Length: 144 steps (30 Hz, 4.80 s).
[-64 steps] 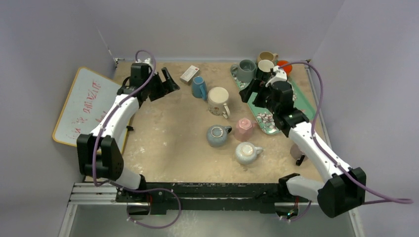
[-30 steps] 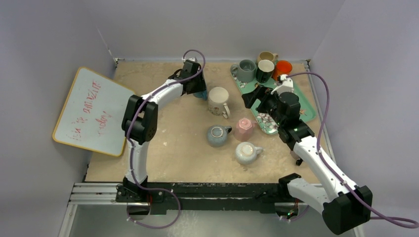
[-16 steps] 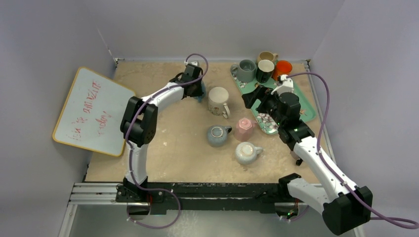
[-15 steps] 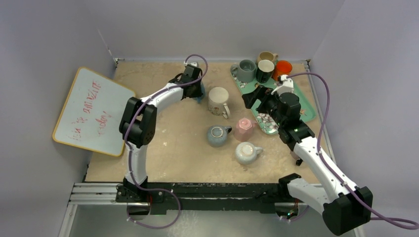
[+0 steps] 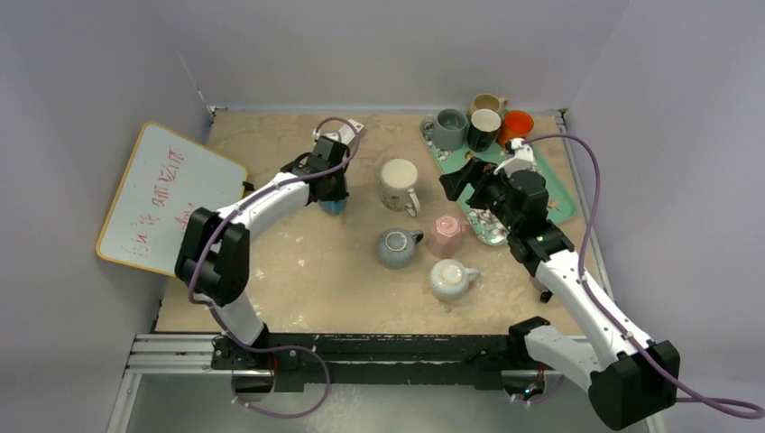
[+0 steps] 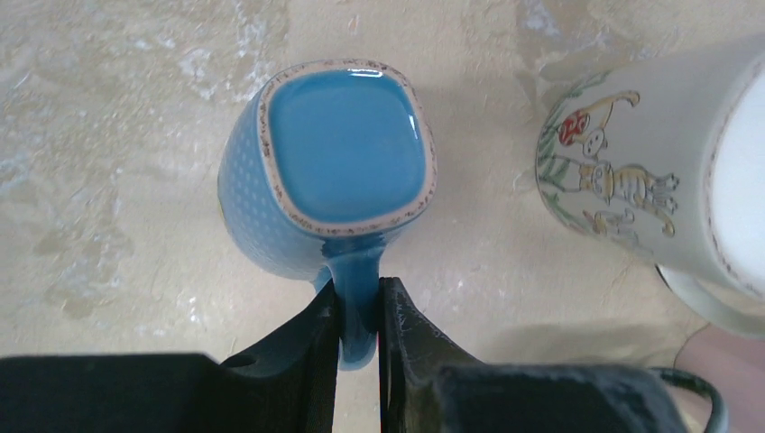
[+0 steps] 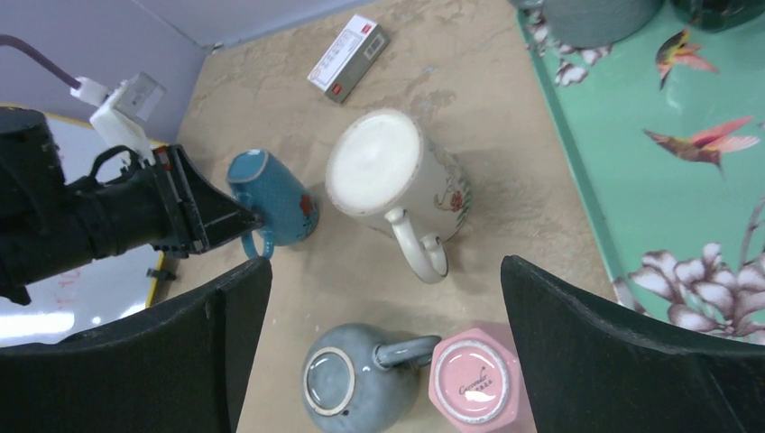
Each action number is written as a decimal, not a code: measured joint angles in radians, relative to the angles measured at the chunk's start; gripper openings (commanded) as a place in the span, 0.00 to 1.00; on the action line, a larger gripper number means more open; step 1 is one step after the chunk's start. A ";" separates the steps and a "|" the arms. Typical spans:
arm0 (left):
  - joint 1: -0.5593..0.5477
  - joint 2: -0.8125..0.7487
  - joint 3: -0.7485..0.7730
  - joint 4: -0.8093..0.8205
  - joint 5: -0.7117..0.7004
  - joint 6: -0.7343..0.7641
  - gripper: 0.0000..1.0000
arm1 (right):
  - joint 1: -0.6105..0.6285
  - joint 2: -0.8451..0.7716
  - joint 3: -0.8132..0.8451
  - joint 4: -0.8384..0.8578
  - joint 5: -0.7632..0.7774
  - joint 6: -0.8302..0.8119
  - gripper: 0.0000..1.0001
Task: Turn the mug right side up
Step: Turn over the cup at the center of the board.
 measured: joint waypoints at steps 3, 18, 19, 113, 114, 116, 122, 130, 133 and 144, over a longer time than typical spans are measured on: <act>0.000 -0.068 -0.048 -0.005 0.011 -0.004 0.00 | 0.000 0.019 -0.003 -0.003 -0.036 0.011 0.99; 0.002 -0.184 -0.148 0.014 0.111 -0.029 0.00 | 0.000 0.122 -0.004 0.066 -0.201 -0.002 0.80; 0.002 -0.187 -0.149 0.012 0.116 -0.030 0.00 | 0.000 0.122 -0.004 0.075 -0.209 -0.003 0.79; 0.065 -0.626 -0.278 0.113 0.304 -0.387 0.53 | 0.805 0.838 0.172 1.086 0.670 -0.610 0.00; 0.064 -0.638 -0.266 0.098 0.302 -0.365 0.56 | 0.793 0.816 0.172 1.035 0.642 -0.584 0.00; 0.065 -0.658 -0.241 0.069 0.296 -0.317 0.63 | 0.764 0.779 0.172 0.943 0.590 -0.533 0.00; 0.065 -0.711 -0.188 0.005 0.289 -0.197 0.76 | 0.637 0.691 0.191 0.654 0.435 -0.329 0.00; 0.065 -0.787 -0.159 -0.095 0.230 -0.017 0.80 | 0.494 0.463 0.228 0.296 0.343 0.039 0.00; 0.065 -0.816 -0.159 -0.133 0.173 0.055 0.80 | 0.444 0.385 0.289 0.162 0.356 0.182 0.00; 0.065 -0.849 -0.204 -0.187 0.047 0.229 0.80 | 0.148 0.329 0.515 -0.229 0.296 0.644 0.00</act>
